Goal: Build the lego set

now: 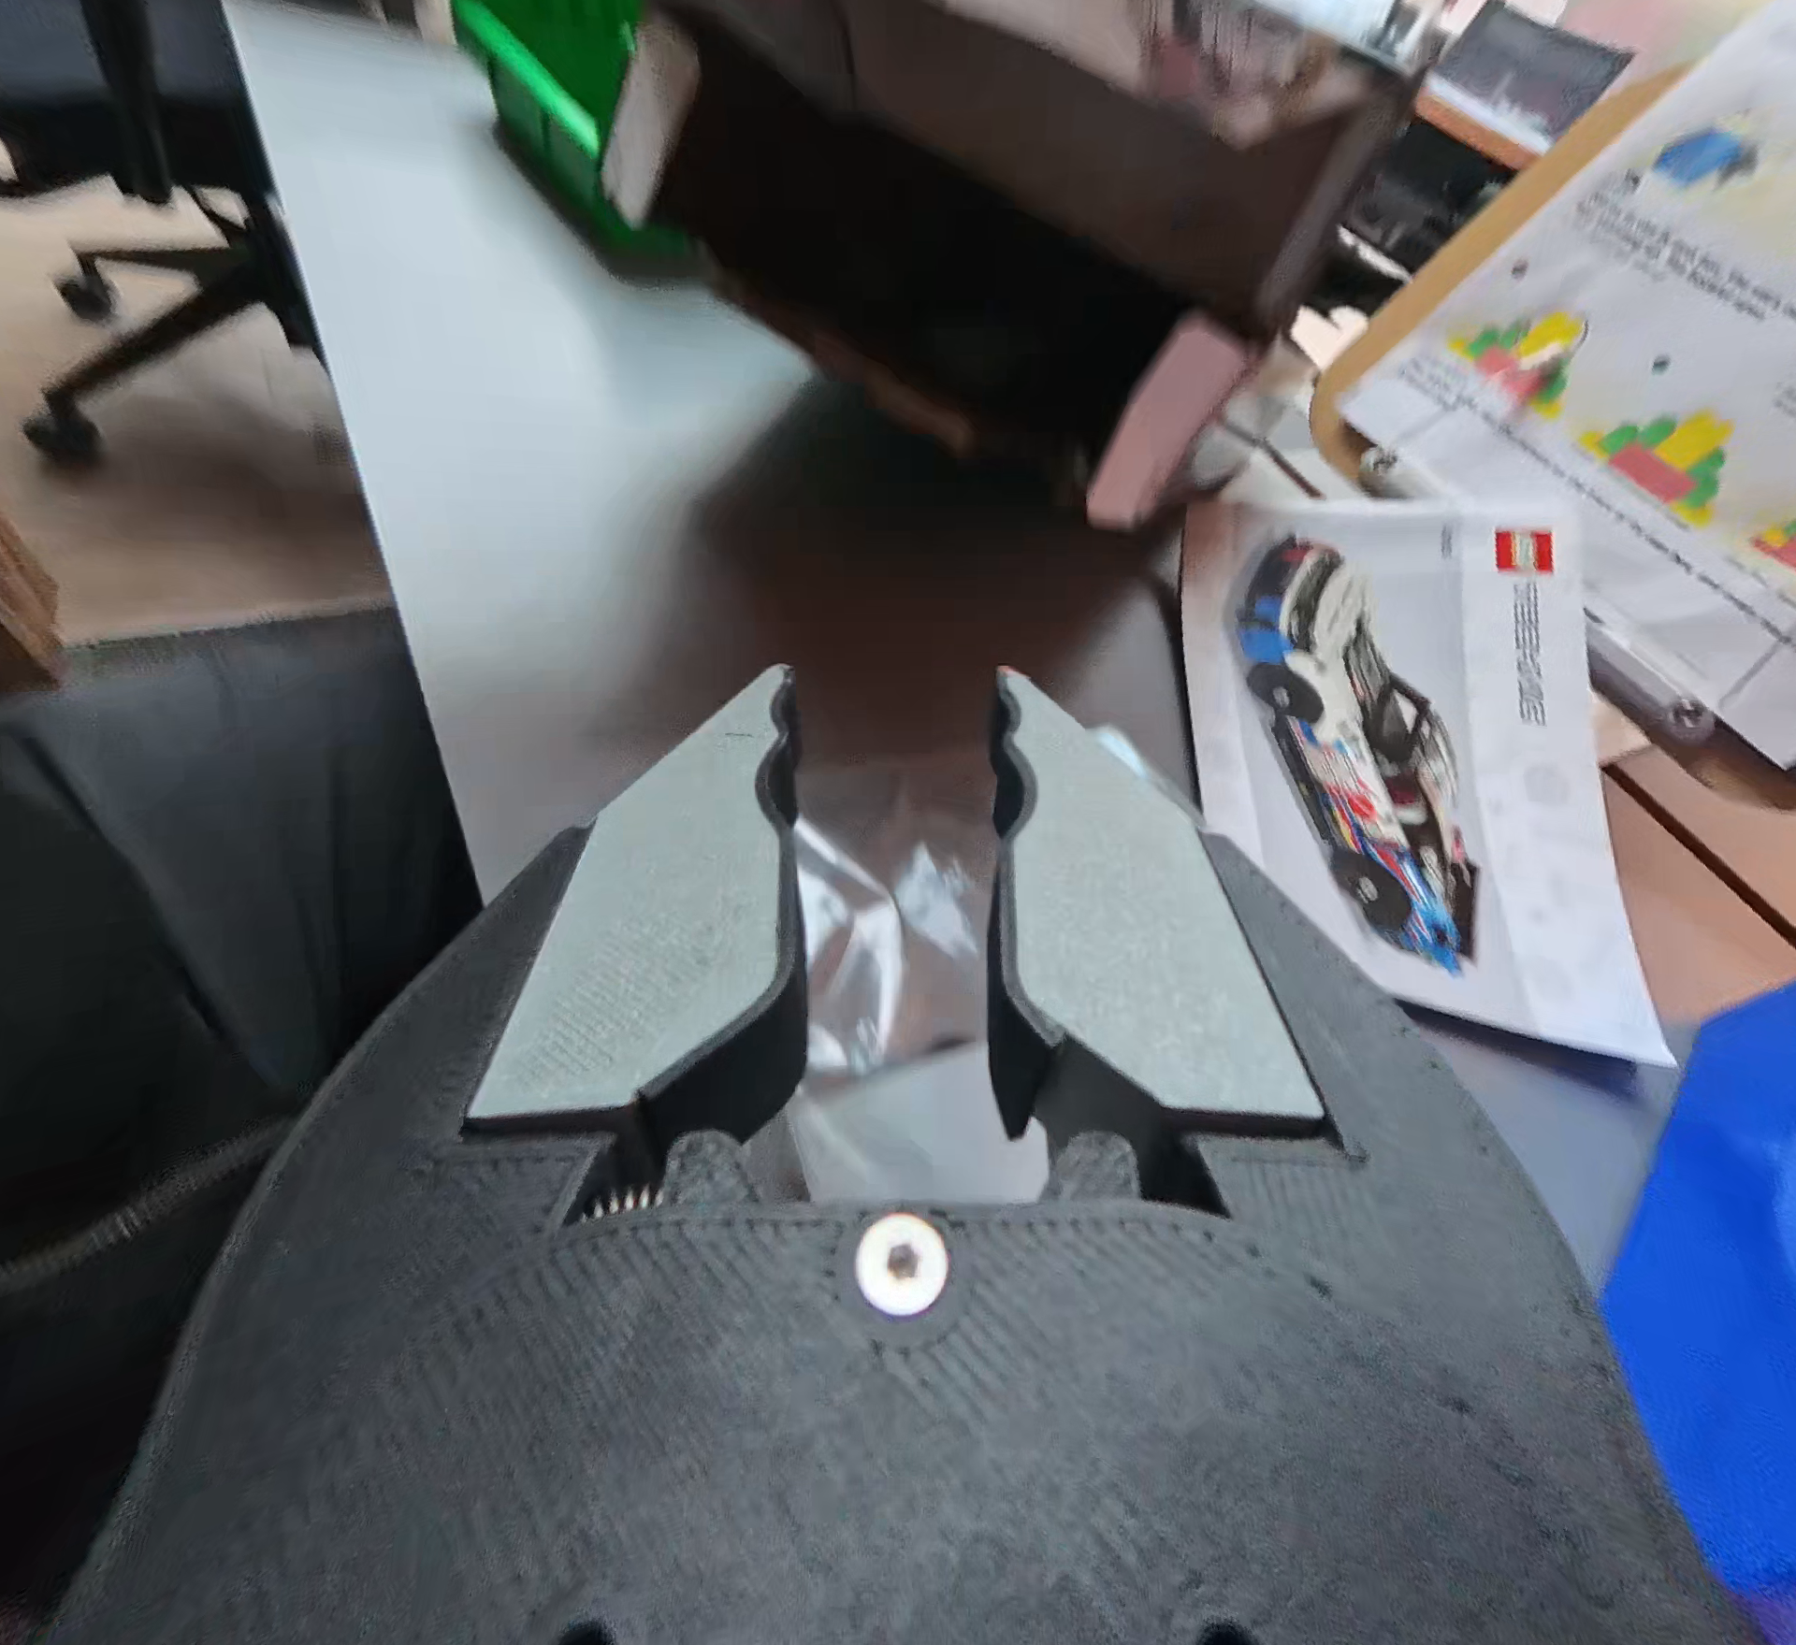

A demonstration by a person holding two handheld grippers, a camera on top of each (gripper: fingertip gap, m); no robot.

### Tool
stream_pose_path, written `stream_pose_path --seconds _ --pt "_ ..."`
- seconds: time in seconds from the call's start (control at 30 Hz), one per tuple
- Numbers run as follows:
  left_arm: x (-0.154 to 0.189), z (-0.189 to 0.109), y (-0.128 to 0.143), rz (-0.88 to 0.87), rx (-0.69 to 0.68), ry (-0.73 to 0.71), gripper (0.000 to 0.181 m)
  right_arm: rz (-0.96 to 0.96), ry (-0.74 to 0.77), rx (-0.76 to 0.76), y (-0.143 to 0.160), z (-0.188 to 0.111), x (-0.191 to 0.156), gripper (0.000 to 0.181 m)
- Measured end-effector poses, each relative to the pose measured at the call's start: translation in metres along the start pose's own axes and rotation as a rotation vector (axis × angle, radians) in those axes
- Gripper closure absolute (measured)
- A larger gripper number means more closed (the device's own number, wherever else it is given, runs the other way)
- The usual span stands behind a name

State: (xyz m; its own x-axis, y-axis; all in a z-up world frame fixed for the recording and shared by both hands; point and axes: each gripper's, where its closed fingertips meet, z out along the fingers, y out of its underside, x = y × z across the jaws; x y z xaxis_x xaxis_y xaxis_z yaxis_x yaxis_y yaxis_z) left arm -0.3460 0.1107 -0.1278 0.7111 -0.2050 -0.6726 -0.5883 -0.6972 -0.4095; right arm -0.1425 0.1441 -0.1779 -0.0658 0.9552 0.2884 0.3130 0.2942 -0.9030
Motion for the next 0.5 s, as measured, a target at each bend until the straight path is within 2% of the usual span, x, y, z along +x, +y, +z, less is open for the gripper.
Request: stream_pose_path --seconds 0.13,0.27,0.4,0.5 --pt "0.008 0.006 -0.013 -0.028 -0.058 0.102 0.156 0.121 -0.046 0.086 -0.037 0.038 -0.015 0.141" --pt "0.010 0.000 -0.030 -0.031 -0.050 0.101 0.156 0.139 -0.012 0.089 -0.036 0.087 -0.015 0.141" --pt "0.036 0.005 -0.029 -0.102 -0.071 0.286 0.156 0.155 0.091 0.136 -0.033 0.114 0.007 0.142" --pt "0.033 0.001 -0.034 -0.089 -0.111 0.361 0.156 0.204 0.081 0.111 -0.033 0.137 0.013 0.142"
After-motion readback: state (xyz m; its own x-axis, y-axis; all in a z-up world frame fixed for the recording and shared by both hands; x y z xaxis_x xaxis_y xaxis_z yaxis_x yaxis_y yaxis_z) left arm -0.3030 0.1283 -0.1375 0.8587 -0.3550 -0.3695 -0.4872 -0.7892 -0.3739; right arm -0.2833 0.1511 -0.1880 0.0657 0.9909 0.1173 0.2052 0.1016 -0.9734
